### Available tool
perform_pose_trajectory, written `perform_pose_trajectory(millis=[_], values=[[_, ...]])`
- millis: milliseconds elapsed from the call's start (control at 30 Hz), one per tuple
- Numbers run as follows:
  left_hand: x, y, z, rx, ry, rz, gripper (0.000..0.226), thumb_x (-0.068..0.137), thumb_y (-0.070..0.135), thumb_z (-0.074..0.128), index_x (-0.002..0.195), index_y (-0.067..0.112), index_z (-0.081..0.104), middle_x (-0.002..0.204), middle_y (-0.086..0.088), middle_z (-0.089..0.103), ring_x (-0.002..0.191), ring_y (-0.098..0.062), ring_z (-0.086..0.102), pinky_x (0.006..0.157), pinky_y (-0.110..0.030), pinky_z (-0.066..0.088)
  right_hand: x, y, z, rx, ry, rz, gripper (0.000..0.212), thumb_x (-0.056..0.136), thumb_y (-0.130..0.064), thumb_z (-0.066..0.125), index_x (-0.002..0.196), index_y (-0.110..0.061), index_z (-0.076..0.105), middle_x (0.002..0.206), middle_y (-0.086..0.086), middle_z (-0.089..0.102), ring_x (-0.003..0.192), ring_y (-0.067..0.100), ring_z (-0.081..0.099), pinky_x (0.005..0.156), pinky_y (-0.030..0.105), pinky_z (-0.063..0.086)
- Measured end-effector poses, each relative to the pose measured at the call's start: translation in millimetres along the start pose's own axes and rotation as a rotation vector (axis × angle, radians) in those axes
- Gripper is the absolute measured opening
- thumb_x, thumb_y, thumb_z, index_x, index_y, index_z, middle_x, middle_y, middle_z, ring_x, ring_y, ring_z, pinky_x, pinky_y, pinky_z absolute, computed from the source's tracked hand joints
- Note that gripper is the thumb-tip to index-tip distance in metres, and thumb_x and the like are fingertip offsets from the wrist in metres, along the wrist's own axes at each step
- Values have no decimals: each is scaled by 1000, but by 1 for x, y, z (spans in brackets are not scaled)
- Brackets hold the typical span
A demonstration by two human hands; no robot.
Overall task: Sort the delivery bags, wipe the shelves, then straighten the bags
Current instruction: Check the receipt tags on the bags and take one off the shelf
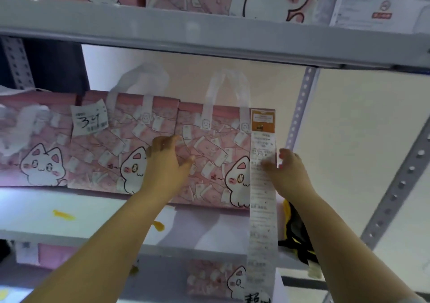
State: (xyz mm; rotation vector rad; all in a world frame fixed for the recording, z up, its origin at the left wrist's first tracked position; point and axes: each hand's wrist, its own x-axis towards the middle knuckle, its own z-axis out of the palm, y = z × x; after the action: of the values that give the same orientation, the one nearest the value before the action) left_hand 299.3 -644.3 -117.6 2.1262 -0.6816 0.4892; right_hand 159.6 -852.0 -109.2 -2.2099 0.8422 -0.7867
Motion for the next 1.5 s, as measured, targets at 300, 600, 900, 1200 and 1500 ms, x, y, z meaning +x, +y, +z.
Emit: perform_pose_trajectory(millis=[300, 600, 900, 1200, 1500], values=[[-5, 1, -2, 12, -55, -17, 58, 84, 30, 63, 136, 16, 40, 132, -12, 39, 121, -31, 39, 97, -40, 39, -3, 7, 2, 131, -2, 39, 23, 93, -28, 49, 93, -4, 51, 88, 10, 62, 85, 30, 60, 71, 42, 49], [-9, 12, -6, -48, -93, 39, 32, 90, 22, 53, 120, 9, 53, 106, -11, 56, 94, -29, 55, 82, -40, 47, -24, 12, -21, 255, 159, 12, 22, 93, -28, 50, 85, -8, 49, 85, 17, 63, 79, 34, 62, 67, 40, 52], [-33, 24, -34, -326, -84, 76, 14, 93, 22, 51, 89, 35, 53, 90, 13, 61, 80, 1, 56, 59, -16, 38, -80, -4, -52, 420, 223, 44, 16, 92, -27, 55, 85, -12, 57, 84, 9, 70, 77, 30, 68, 73, 53, 56], [-94, 18, -93, -453, -211, 121, 12, 92, 26, 52, 102, 29, 58, 90, 11, 64, 81, -5, 59, 63, -20, 42, -188, -21, -70, 345, 253, 43, 10, 93, -25, 53, 90, -16, 56, 83, -3, 71, 72, 14, 69, 66, 40, 59], [-159, 52, -115, -563, -278, 184, 12, 89, 33, 54, 100, 37, 55, 90, 7, 65, 84, -10, 61, 67, -23, 45, -282, -12, -120, 310, 435, -18, 8, 93, -26, 53, 90, -34, 54, 77, -11, 70, 66, 2, 68, 51, 15, 52]])
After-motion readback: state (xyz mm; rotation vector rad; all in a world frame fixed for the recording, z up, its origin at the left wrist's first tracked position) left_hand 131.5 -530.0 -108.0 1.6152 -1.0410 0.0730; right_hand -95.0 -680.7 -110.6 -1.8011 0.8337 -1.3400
